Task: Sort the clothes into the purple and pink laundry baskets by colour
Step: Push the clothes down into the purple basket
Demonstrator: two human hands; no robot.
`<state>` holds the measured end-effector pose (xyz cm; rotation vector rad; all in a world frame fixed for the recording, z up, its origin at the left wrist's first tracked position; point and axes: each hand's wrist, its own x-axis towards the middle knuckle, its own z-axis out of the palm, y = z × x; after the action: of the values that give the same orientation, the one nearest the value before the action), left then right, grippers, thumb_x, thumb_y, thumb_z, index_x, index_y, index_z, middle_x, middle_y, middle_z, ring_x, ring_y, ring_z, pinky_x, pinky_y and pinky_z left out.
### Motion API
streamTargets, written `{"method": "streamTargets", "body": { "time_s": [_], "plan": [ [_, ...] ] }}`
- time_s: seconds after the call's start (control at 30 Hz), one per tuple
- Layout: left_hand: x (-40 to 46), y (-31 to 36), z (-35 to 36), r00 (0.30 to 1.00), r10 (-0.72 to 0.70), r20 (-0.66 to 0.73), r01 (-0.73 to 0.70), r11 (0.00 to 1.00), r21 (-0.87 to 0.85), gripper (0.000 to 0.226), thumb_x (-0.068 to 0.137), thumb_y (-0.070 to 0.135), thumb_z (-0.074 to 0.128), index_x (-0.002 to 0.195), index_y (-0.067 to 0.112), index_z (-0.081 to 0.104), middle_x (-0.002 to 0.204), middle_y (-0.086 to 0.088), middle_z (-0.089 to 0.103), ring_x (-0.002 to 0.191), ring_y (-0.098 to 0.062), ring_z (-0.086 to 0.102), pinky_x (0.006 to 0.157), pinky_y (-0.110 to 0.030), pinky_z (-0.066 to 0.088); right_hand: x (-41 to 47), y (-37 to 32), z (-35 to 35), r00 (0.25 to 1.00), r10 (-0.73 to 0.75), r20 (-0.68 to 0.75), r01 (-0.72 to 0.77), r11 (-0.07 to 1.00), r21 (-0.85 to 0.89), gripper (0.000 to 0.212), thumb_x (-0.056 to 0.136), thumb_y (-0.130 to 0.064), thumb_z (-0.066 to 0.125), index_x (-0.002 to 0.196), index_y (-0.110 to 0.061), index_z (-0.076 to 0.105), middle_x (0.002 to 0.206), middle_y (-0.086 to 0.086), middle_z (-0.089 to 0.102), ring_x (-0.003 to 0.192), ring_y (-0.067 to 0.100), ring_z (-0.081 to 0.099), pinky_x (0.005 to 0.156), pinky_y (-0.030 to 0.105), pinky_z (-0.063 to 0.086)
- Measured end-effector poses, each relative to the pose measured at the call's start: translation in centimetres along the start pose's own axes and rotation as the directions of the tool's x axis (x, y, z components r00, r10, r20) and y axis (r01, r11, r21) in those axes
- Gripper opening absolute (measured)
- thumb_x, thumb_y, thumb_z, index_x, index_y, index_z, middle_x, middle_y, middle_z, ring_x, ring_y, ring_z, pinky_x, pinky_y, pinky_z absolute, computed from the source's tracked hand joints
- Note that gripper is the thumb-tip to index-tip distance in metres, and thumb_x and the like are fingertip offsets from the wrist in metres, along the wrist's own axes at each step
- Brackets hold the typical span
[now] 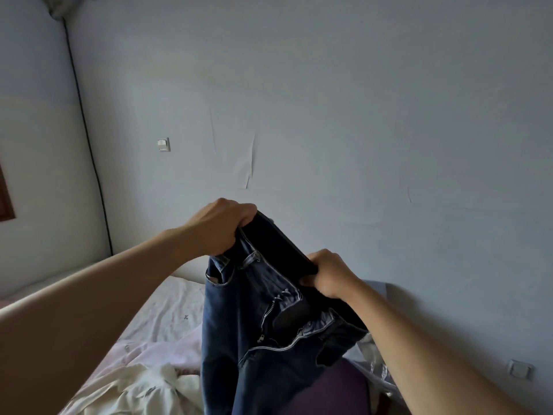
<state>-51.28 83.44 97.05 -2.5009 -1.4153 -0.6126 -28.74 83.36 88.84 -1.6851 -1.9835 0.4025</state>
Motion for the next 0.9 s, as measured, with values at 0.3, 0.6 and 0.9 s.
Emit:
{"method": "streamTargets", "body": {
  "time_s": [0.3, 0.6, 0.9],
  "plan": [
    [-0.4, -1.6, -1.6, 0.957, -0.225, -0.185, 0.176, 0.953, -0.246, 0.033, 0.077, -0.006, 0.053, 0.074, 0.024, 0.065, 0.08, -0.005, 0.064, 0.075, -0.023, 0.057, 0.056, -0.022, 0.04, 0.3, 2.5, 2.7, 0.989, 0.135, -0.054, -0.14, 0.985, -0.103, 0.032, 0.086, -0.006, 0.047, 0.112, -0.019, 0.033, 0.098, 0.008, 0.06, 0.085, 0.026, 0.059, 0.071, 0.038, 0.051],
    [-1.6, -4.9, -2.5, 0.867, -0.418, -0.272, 0.406, 0.908, -0.101, 0.015, 0.075, 0.004, 0.066, 0.07, 0.017, 0.062, 0.067, -0.003, 0.055, 0.065, -0.027, 0.055, 0.057, -0.027, 0.043, 0.1, 5.3, 2.3, 0.932, 0.318, -0.175, -0.356, 0.896, -0.265, 0.022, 0.087, 0.0, 0.04, 0.102, -0.013, 0.05, 0.11, 0.012, 0.061, 0.103, 0.032, 0.06, 0.072, 0.031, 0.043],
    [-3.1, -7.1, -1.3, 0.945, -0.327, -0.016, 0.327, 0.939, 0.106, 0.015, 0.076, 0.013, 0.071, 0.088, 0.021, 0.074, 0.076, 0.0, 0.062, 0.076, -0.022, 0.062, 0.068, -0.031, 0.053, 2.0, 4.5, -2.2, 0.823, 0.503, -0.263, -0.181, 0.671, 0.719, 0.038, 0.084, 0.015, 0.033, 0.071, -0.011, 0.058, 0.094, 0.018, 0.058, 0.078, 0.03, 0.06, 0.05, 0.032, 0.053]
  ]
}}
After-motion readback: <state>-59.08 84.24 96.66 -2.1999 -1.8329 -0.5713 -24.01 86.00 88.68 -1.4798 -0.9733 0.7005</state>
